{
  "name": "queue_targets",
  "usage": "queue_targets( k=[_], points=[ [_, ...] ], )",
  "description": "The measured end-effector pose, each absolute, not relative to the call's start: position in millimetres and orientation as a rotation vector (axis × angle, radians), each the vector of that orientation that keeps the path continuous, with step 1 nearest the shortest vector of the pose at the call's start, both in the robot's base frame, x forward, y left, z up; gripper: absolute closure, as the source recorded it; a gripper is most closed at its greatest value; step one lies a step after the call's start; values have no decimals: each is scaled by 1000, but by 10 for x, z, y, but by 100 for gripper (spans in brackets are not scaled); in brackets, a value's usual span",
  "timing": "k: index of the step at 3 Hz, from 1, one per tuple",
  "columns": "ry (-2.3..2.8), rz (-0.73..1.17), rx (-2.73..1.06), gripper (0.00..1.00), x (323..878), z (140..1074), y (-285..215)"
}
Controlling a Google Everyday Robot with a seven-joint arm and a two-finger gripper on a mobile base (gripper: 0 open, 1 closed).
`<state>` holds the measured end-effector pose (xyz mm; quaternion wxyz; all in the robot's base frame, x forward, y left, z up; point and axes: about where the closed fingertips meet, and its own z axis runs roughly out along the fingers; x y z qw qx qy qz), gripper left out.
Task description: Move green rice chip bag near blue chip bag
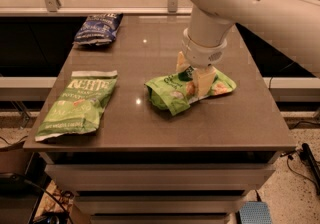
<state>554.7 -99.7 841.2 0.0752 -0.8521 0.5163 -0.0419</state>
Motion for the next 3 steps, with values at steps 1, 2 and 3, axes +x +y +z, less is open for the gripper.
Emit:
queue_targets(
  k=[1, 2, 3],
  points=[
    [1591, -141, -2568, 100, 5781, 8551, -989],
    [1624, -160, -2576, 100, 6014, 8696, -962],
    [1642, -181, -2576, 100, 6213, 8805, -924]
  ],
)
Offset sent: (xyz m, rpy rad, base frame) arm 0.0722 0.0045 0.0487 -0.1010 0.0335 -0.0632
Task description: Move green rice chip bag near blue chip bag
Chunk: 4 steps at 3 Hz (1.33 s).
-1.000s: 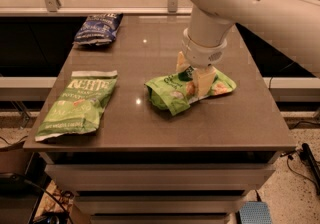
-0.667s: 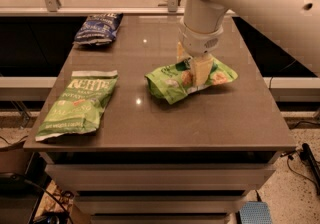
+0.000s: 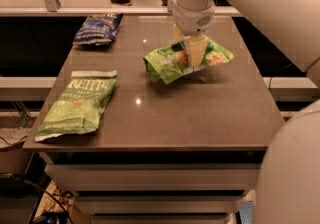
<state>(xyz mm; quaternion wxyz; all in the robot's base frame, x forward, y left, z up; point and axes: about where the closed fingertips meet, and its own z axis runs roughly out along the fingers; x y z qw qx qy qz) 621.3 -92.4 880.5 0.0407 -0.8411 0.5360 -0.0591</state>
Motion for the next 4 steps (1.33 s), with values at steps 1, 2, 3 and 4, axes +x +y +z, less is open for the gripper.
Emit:
queue_targets(
  k=[1, 2, 3, 4],
  points=[
    [1640, -207, -2572, 100, 6440, 8906, -862],
    [1643, -247, -2539, 100, 6706, 8998, -768],
    [1617, -301, -2495, 100, 6960, 9050, -683],
    [1593, -340, -2464, 100, 7182, 9045, -615]
  ],
)
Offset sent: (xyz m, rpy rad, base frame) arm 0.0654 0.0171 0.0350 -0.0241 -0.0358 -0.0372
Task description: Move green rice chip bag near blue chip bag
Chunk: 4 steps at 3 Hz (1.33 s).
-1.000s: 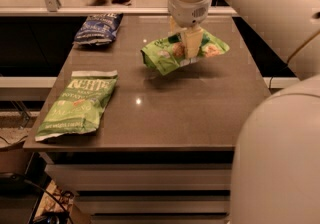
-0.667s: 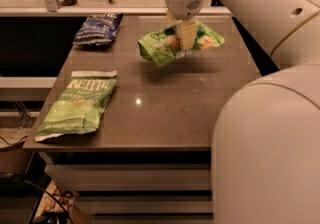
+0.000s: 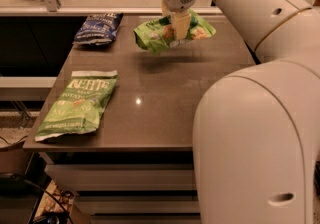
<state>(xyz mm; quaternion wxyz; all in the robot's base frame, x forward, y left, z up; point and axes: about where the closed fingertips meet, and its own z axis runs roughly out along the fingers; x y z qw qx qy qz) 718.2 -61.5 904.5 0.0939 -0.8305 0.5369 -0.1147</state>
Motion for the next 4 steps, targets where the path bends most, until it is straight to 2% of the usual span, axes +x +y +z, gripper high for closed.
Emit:
queue_targets(
  k=[4],
  points=[
    [1463, -397, -2432, 100, 7873, 8758, -238]
  ],
)
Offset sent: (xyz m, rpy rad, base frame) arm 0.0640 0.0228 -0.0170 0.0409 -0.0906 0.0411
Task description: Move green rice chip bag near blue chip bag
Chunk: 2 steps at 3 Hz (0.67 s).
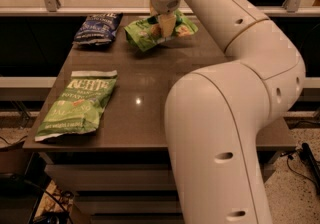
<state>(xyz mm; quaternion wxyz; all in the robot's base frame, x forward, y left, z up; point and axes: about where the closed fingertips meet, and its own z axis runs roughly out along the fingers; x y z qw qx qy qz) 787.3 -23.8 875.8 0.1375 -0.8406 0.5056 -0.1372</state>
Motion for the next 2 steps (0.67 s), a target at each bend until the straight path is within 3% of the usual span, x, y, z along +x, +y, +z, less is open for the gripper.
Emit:
queue_targets(
  k=[2],
  points=[
    [1416, -365, -2472, 100, 8003, 8551, -29]
  ],
)
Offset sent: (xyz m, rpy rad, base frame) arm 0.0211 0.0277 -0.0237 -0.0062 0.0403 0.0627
